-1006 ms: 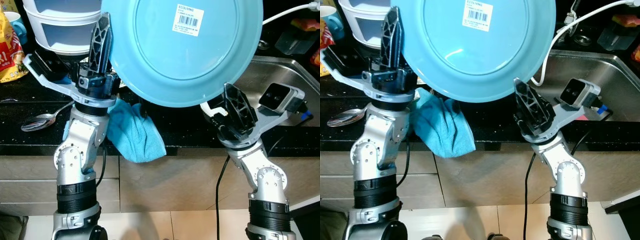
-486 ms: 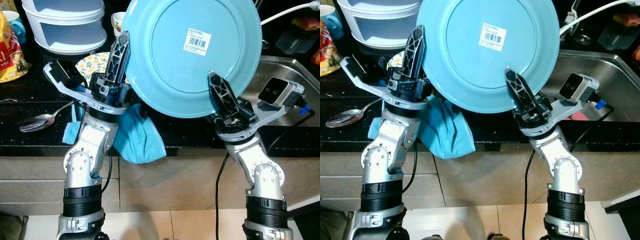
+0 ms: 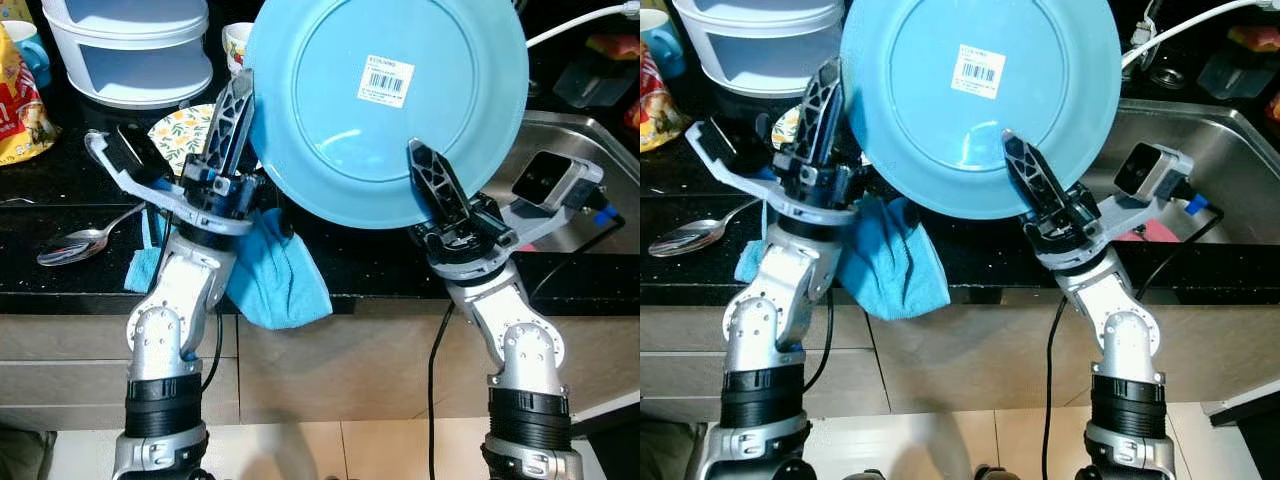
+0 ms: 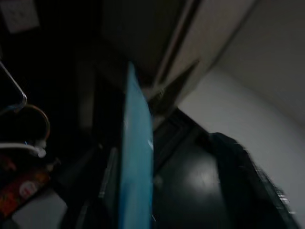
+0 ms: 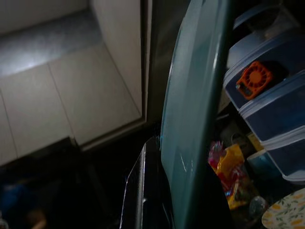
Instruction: Kitchen organization
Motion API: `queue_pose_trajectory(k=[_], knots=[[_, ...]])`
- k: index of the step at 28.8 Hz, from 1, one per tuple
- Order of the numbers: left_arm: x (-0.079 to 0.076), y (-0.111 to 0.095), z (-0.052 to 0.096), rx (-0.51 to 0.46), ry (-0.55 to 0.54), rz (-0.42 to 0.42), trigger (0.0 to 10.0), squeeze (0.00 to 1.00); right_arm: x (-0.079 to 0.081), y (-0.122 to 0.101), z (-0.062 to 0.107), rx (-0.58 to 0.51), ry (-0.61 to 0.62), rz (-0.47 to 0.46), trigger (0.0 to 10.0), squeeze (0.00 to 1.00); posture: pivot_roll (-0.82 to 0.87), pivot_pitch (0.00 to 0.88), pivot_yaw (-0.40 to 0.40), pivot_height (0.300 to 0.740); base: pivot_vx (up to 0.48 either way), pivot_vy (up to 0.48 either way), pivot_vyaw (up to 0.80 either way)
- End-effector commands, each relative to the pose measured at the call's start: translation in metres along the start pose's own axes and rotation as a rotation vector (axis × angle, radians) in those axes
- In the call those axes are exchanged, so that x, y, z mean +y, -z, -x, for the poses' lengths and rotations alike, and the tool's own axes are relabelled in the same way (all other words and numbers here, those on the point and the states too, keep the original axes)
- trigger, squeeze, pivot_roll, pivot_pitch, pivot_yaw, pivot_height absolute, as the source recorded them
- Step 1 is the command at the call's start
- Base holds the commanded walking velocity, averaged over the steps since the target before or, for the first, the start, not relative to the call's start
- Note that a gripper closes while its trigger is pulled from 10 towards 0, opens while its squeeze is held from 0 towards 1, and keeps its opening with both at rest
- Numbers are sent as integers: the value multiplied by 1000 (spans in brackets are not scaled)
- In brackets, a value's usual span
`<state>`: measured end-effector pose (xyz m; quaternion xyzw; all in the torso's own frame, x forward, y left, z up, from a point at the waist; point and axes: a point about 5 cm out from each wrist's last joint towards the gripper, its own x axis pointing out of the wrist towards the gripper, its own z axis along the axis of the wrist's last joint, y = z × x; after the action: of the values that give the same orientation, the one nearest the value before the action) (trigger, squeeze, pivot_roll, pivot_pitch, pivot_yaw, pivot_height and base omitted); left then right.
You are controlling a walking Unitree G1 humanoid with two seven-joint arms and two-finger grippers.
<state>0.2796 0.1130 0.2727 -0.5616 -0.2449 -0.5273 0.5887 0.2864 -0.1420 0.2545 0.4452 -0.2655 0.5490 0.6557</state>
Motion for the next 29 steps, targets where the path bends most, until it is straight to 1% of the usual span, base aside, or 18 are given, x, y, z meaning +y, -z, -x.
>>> queue_pose_trajectory(k=[1,5,9,11,12,13,15,17,19,20,21,22,23,25,26,27,28,29], knots=[[-10,-1,5,53,69,4,10000,1000,-2,-20,4,-103,28,48,0,0,107,107,-79,740,0,0,0],[-14,-2,12,99,78,-17,10000,1000,-5,-28,5,-148,49,62,0,0,114,110,-75,740,0,0,0],[-16,-2,22,161,42,-59,10000,1000,-17,-39,3,-213,145,102,0,0,120,114,-77,740,0,0,0],[-16,-2,27,183,21,-86,10000,1000,-24,-43,1,-214,195,129,0,0,119,117,-81,740,0,0,0],[-16,-2,27,183,21,-86,10000,1000,-24,-43,1,-214,195,129,0,0,119,117,-81,740,0,0,0],[-21,-3,32,236,9,-148,10000,1000,-41,-55,-7,-184,332,240,0,0,127,123,-95,740,0,0,0],[-21,-3,32,236,9,-148,10000,1000,-41,-55,-7,-184,332,240,0,0,127,123,-95,740,0,0,0],[-28,-5,30,278,20,-214,10000,1000,-54,-71,-16,-109,465,404,0,0,135,132,-107,740,0,0,0],[-28,-5,30,278,20,-214,10000,1000,-54,-71,-16,-109,465,404,0,0,135,132,-107,740,0,0,0],[-32,-7,28,292,32,-244,10000,1000,-60,-81,-22,-50,528,503,0,0,139,135,-111,740,0,0,0],[-32,-7,28,292,32,-244,10000,1000,-60,-81,-22,-50,528,503,0,0,139,135,-111,740,0,0,0],[-37,-9,26,305,46,-274,10000,1000,-65,-90,-28,39,590,620,0,0,141,143,-117,740,0,0,0],[-37,-9,26,305,46,-274,10000,1000,-65,-90,-28,39,590,620,0,0,141,143,-117,740,0,0,0],[-50,-10,18,343,87,-330,10000,1000,-71,-100,-41,265,665,838,0,0,137,154,-126,740,0,0,0],[-50,-10,18,343,87,-330,10000,1000,-71,-100,-41,265,665,838,0,0,137,154,-126,740,0,0,0],[-54,-9,15,356,100,-349,10000,1000,-73,-101,-44,354,683,907,0,0,134,157,-130,740,0,0,0],[-54,-9,15,356,100,-349,10000,1000,-73,-101,-44,354,683,907,0,0,134,157,-130,740,0,0,0],[-59,-8,11,368,117,-365,10000,1000,-76,-100,-50,425,682,971,0,0,131,167,-137,740,0,0,0]])
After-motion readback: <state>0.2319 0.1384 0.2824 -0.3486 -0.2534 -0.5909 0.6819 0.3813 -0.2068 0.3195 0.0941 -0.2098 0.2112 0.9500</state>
